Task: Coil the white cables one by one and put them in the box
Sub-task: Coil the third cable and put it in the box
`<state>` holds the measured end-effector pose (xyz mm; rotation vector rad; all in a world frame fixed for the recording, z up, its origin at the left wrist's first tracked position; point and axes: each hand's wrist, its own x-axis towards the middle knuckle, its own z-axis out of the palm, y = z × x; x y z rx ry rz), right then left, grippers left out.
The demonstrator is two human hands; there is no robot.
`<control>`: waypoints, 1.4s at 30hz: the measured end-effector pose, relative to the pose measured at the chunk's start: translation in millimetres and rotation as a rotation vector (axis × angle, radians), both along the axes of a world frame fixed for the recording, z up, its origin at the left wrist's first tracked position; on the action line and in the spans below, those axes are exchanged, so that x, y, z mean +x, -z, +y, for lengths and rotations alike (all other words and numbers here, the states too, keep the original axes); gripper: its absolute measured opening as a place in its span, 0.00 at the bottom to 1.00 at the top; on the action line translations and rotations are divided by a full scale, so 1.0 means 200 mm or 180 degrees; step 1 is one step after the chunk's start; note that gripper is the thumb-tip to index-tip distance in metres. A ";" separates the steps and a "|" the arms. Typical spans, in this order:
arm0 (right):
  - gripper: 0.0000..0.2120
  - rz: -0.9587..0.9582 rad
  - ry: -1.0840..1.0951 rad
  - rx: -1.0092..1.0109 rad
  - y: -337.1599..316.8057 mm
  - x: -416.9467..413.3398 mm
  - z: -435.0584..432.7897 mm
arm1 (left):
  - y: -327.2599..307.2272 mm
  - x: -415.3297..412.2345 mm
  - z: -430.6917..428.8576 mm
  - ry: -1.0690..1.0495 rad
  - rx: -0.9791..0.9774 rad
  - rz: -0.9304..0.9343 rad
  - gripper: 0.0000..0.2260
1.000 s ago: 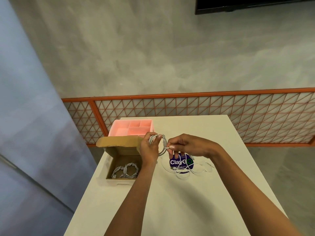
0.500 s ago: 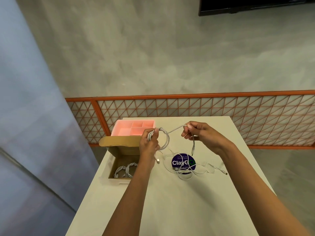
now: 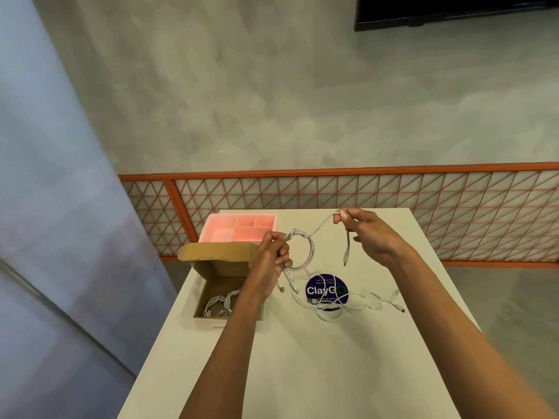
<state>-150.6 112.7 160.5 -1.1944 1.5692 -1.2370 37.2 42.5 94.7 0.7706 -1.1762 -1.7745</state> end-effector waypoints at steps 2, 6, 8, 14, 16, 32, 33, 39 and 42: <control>0.12 0.0181 -0.0008 -0.0038 -0.01 0.00 0.00 | -0.01 0.00 0.02 -0.0114 -0.0446 -0.0509 0.07; 0.12 0.0215 -0.0054 -0.0220 -0.01 0.00 -0.01 | -0.02 -0.03 0.04 -0.0186 -0.0650 -0.0425 0.14; 0.12 0.0143 -0.0041 -0.0316 0.00 -0.01 -0.01 | -0.03 -0.04 0.05 -0.0300 -0.0505 -0.0332 0.13; 0.13 -0.0535 0.0014 -0.0699 0.13 -0.02 -0.06 | -0.04 -0.07 0.06 -0.0225 -0.0283 -0.0134 0.09; 0.13 -0.0918 -0.0035 -0.0808 0.17 0.00 -0.08 | -0.04 -0.08 0.07 -0.0149 -0.0234 -0.0085 0.09; 0.10 -0.0317 -0.0154 0.0124 0.24 0.24 -0.05 | 0.02 -0.07 0.03 -0.0554 -0.0114 -0.0224 0.08; 0.12 -0.0284 -0.0209 0.0211 0.22 0.25 -0.05 | 0.02 -0.06 0.03 -0.0618 -0.0091 -0.0235 0.08; 0.13 -0.0296 -0.0694 0.0508 0.16 0.25 -0.04 | 0.04 -0.06 0.00 -0.0838 0.0038 -0.0308 0.10; 0.20 -0.0403 -0.0739 0.0462 0.17 0.25 -0.05 | 0.04 -0.06 -0.01 -0.0881 0.0028 -0.0413 0.13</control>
